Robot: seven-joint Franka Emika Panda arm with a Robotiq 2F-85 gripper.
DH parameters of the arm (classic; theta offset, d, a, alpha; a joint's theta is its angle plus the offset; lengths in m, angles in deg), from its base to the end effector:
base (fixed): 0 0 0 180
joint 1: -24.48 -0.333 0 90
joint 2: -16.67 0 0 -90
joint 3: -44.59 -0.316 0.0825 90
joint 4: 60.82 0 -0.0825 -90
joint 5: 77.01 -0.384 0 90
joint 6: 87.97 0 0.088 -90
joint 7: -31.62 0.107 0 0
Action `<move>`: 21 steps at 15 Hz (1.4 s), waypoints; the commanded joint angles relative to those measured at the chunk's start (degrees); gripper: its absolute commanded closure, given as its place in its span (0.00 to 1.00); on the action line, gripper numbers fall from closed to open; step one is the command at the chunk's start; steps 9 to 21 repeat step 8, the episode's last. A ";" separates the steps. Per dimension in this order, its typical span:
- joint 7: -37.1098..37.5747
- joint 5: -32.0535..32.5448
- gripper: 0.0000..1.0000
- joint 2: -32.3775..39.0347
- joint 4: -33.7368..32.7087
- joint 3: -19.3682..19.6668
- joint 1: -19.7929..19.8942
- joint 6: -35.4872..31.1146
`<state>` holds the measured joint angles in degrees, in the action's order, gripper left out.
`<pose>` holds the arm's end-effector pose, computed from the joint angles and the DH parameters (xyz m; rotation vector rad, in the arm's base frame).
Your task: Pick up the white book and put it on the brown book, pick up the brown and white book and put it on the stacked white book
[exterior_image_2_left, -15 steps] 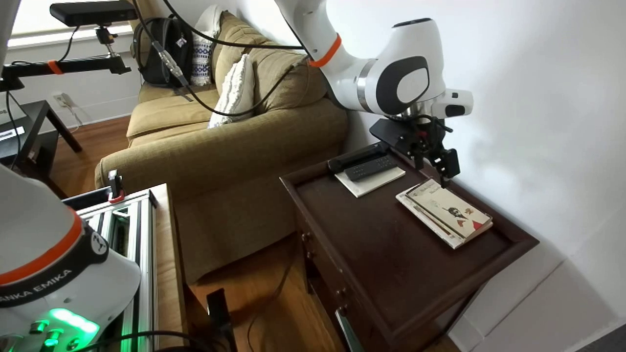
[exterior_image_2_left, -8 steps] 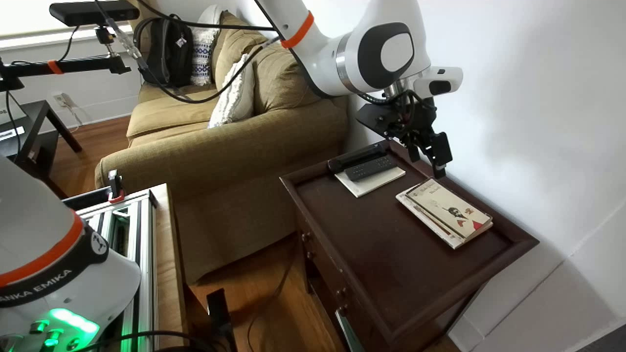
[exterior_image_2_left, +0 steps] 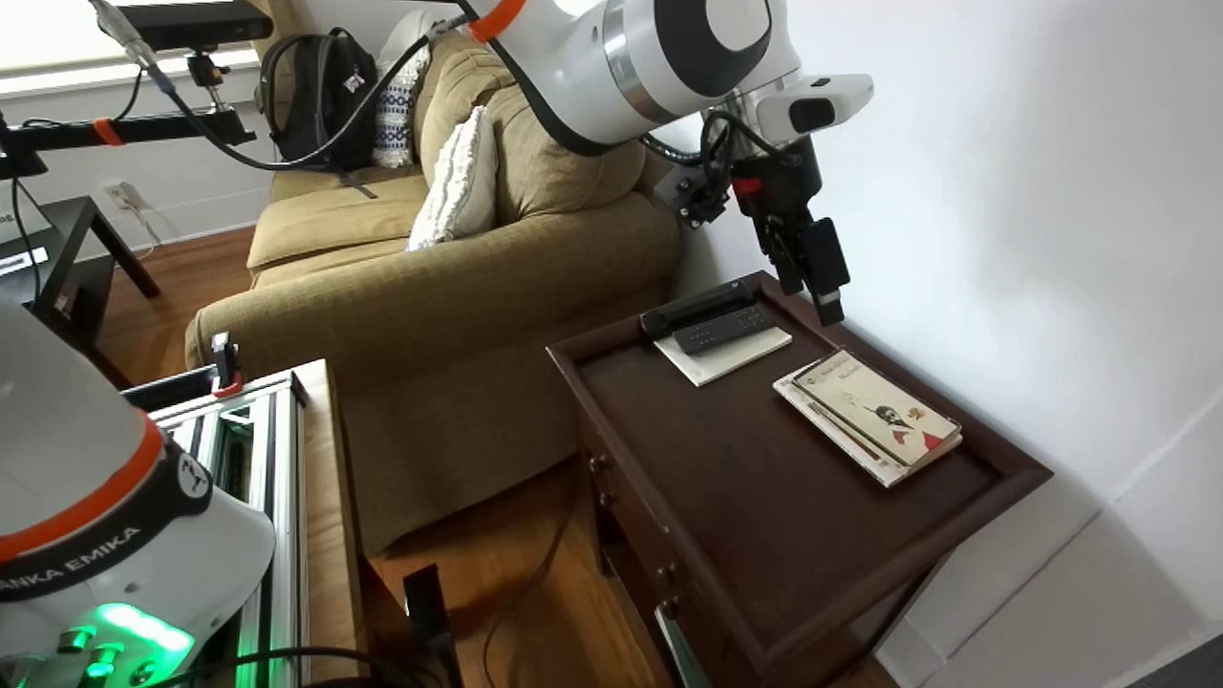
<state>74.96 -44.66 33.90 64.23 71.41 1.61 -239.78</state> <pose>0.5753 -0.0218 0.2798 2.7173 -0.4307 0.4229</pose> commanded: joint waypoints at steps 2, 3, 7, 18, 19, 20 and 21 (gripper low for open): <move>9.15 8.15 0.00 -8.64 5.62 -6.07 4.54 6.65; 7.08 7.01 0.00 -4.87 1.92 -8.47 7.39 5.48; 7.16 6.95 0.00 -5.58 2.02 -11.88 10.53 5.83; 7.15 6.93 0.00 -5.49 2.02 -11.96 10.73 5.82; 7.15 6.93 0.00 -5.49 2.02 -11.96 10.73 5.82; 7.15 6.93 0.00 -5.49 2.02 -11.96 10.73 5.82; 7.15 6.93 0.00 -5.49 2.02 -11.96 10.73 5.82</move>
